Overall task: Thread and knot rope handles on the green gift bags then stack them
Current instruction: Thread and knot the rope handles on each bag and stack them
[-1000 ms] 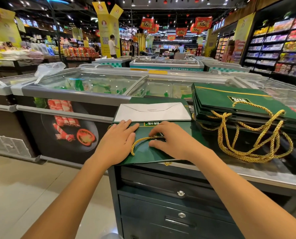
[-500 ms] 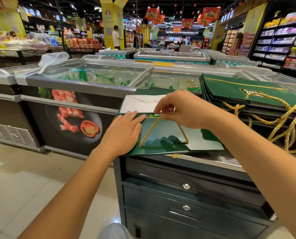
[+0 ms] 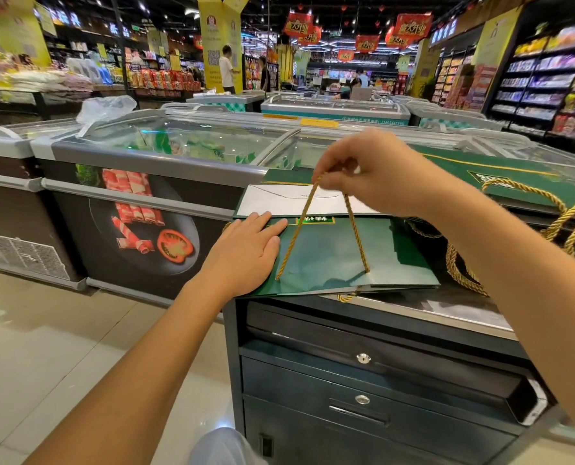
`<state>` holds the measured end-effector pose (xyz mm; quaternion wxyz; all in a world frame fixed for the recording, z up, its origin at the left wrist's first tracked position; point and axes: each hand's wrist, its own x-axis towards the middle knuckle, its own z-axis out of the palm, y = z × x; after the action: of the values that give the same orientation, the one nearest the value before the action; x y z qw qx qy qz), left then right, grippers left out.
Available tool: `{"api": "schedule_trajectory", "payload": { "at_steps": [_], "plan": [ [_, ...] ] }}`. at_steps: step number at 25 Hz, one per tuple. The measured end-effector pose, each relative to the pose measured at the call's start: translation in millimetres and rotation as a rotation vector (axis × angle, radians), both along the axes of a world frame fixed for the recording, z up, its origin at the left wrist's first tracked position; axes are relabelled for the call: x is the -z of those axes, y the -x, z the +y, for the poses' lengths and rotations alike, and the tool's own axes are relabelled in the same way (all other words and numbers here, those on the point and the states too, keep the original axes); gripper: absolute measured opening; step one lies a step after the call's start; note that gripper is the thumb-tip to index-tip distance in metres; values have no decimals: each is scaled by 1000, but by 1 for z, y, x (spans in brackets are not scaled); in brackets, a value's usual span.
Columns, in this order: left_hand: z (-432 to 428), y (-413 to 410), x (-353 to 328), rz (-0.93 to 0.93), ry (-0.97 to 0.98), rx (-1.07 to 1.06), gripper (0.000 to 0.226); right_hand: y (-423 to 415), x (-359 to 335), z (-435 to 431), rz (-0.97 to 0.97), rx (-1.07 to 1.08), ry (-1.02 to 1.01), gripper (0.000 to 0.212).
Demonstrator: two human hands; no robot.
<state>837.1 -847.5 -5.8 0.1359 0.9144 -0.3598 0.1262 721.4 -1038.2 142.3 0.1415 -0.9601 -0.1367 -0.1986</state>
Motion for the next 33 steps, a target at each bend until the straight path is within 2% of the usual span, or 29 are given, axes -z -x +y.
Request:
{"api": "schedule_trajectory", "payload": {
  "at_steps": [4,8,12,16,19,23,25,27,30,33],
  "plan": [
    [1,3,-2,19,1,-9,50,10,-33,0,-103,16,-79,12],
    [0,6,-5,14,1,-22,50,15,-46,2,-110,15,-114,14],
    [0,3,-2,9,-3,-2,52,11,-34,4,-117,21,-138,13],
    [-1,1,-1,21,19,-32,51,8,-3,-6,-38,73,-168,18],
    [-1,2,0,108,83,-60,47,11,32,-10,63,119,-199,31],
    [2,3,0,178,224,-29,46,22,76,5,304,52,-128,73],
    [2,5,-2,224,359,-34,45,26,93,13,405,25,5,90],
    [4,6,-4,230,559,-79,44,25,113,19,356,60,182,98],
    [12,7,-8,339,888,-168,44,22,129,26,144,143,339,83],
    [21,5,-24,523,1233,-176,35,28,126,31,69,122,273,68]
  ]
}}
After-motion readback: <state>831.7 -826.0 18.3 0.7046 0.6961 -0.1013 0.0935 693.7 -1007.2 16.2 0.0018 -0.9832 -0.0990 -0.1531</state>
